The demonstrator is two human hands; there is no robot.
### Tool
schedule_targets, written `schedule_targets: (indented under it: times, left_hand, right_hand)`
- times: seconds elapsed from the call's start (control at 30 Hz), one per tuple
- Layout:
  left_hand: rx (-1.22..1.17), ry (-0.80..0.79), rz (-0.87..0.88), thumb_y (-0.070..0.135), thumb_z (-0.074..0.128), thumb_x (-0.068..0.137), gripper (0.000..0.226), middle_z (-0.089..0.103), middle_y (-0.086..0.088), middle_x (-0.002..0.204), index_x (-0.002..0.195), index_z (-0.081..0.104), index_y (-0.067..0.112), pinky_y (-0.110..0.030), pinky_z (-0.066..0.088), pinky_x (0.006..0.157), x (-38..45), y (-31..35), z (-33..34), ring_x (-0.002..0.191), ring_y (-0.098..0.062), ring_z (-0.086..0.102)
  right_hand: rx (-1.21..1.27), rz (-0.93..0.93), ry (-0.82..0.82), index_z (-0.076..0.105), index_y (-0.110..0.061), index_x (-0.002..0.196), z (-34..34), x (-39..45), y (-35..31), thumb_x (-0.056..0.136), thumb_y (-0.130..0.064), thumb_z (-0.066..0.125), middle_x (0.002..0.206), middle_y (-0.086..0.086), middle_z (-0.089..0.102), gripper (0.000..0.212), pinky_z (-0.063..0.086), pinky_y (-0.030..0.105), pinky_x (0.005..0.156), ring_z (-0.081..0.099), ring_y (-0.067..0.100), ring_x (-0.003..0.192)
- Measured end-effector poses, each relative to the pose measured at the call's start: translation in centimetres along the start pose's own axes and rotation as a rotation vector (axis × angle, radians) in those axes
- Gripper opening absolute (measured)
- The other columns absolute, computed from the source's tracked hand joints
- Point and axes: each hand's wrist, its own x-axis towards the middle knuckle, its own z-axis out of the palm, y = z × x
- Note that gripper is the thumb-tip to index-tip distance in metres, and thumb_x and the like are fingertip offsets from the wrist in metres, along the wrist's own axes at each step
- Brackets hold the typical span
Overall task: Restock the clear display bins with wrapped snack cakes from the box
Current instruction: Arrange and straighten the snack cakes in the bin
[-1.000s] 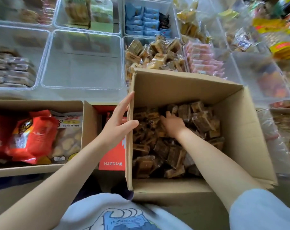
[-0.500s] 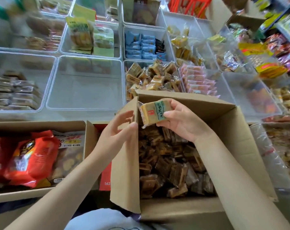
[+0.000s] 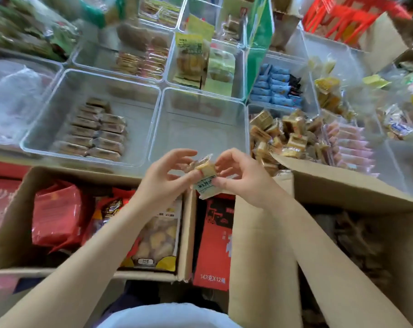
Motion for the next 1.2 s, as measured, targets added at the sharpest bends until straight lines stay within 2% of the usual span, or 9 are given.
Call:
schedule_targets:
  times: [0.07, 0.13, 0.23, 0.3, 0.53, 0.7, 0.97, 1.1, 1.2]
  left_hand:
    - [0.184, 0.081, -0.016, 0.027, 0.072, 0.092, 0.042, 0.062, 0.008, 0.127, 0.132, 0.059, 0.028, -0.025, 0.047, 0.097, 1.1, -3.4, -3.3, 0.117, -0.006, 0.057]
    - [0.509, 0.139, 0.005, 0.030, 0.069, 0.093, 0.051, 0.055, -0.004, 0.140, 0.141, 0.055, 0.018, -0.036, 0.035, 0.110, 2.2, -7.1, -6.2, 0.131, -0.021, 0.049]
    - [0.941, -0.101, -0.043, 0.041, 0.061, 0.093, 0.070, 0.035, -0.011, 0.159, 0.156, 0.033, 0.028, -0.048, 0.011, 0.123, 2.6, -11.5, -9.0, 0.149, -0.030, 0.026]
    - [1.055, -0.243, -0.032, 0.043, 0.057, 0.093, 0.079, 0.027, -0.007, 0.164, 0.160, 0.015, 0.035, -0.048, -0.001, 0.125, 2.3, -13.2, -9.8, 0.154, -0.028, 0.015]
    - [1.030, -0.236, 0.034, 0.040, 0.053, 0.094, 0.082, 0.008, -0.005, 0.169, 0.161, 0.007, 0.030, -0.045, -0.012, 0.124, 1.3, -14.9, -12.6, 0.156, -0.025, -0.005]
    - [1.028, -0.277, 0.028, 0.040, 0.050, 0.094, 0.086, -0.005, -0.002, 0.170, 0.161, -0.002, 0.032, -0.044, -0.017, 0.123, 1.5, -15.0, -12.8, 0.155, -0.024, -0.015]
    - [1.042, -0.307, 0.012, 0.038, 0.047, 0.095, 0.088, -0.019, -0.001, 0.167, 0.159, -0.012, 0.033, -0.046, -0.020, 0.121, 1.5, -15.4, -12.8, 0.151, -0.023, -0.027]
    - [1.046, -0.308, 0.005, 0.037, 0.048, 0.094, 0.089, -0.020, 0.000, 0.167, 0.158, -0.015, 0.034, -0.046, -0.020, 0.121, 1.3, -15.6, -12.7, 0.150, -0.022, -0.029]
    - [1.054, -0.297, 0.015, 0.037, 0.048, 0.094, 0.090, -0.019, -0.001, 0.167, 0.157, -0.015, 0.034, -0.046, -0.021, 0.121, 1.3, -15.6, -12.5, 0.150, -0.022, -0.028]
  right_hand:
    - [-0.118, -0.012, 0.074, 0.063, -0.023, 0.116, 2.0, 3.2, -0.9, 0.085, -0.020, 0.078, 0.103, -0.011, 0.068, 0.035, 0.053, 0.027, 0.086, 0.064, 0.004, 0.093]
    - [-0.265, -0.014, 0.165, 0.065, -0.023, 0.122, 4.0, 6.6, -1.5, 0.086, -0.020, 0.076, 0.108, -0.008, 0.069, 0.038, 0.049, 0.028, 0.087, 0.062, 0.010, 0.097]
    - [-0.376, 0.053, 0.210, 0.067, -0.022, 0.118, 7.1, 12.1, -1.2, 0.087, -0.018, 0.072, 0.110, -0.002, 0.070, 0.032, 0.051, 0.034, 0.086, 0.063, 0.019, 0.100]
    - [-0.432, 0.155, 0.167, 0.066, -0.022, 0.114, 9.2, 15.4, -0.5, 0.086, -0.018, 0.070, 0.111, -0.001, 0.069, 0.028, 0.051, 0.034, 0.083, 0.063, 0.023, 0.102]
    - [-0.572, 0.466, -0.139, 0.062, -0.022, 0.114, 13.6, 20.6, 2.5, 0.090, -0.012, 0.060, 0.119, 0.007, 0.061, 0.026, 0.048, 0.032, 0.082, 0.056, 0.026, 0.100]
    - [-0.510, 0.518, -0.275, 0.065, -0.023, 0.118, 13.7, 21.5, 2.9, 0.095, -0.022, 0.058, 0.136, 0.006, 0.054, 0.024, 0.040, 0.031, 0.095, 0.051, 0.027, 0.123]
    - [-0.506, 0.543, -0.288, 0.067, -0.028, 0.109, 15.2, 21.7, 3.5, 0.096, -0.021, 0.062, 0.128, 0.009, 0.059, 0.016, 0.045, 0.036, 0.098, 0.055, 0.028, 0.115]
    - [-0.517, 0.558, -0.267, 0.068, -0.022, 0.114, 15.7, 22.1, 4.1, 0.096, -0.020, 0.062, 0.127, 0.008, 0.061, 0.019, 0.046, 0.035, 0.096, 0.055, 0.025, 0.108]
    - [-0.499, 0.555, -0.244, 0.068, -0.017, 0.121, 15.5, 21.9, 3.9, 0.096, -0.024, 0.065, 0.129, 0.005, 0.061, 0.026, 0.042, 0.031, 0.094, 0.055, 0.026, 0.119]
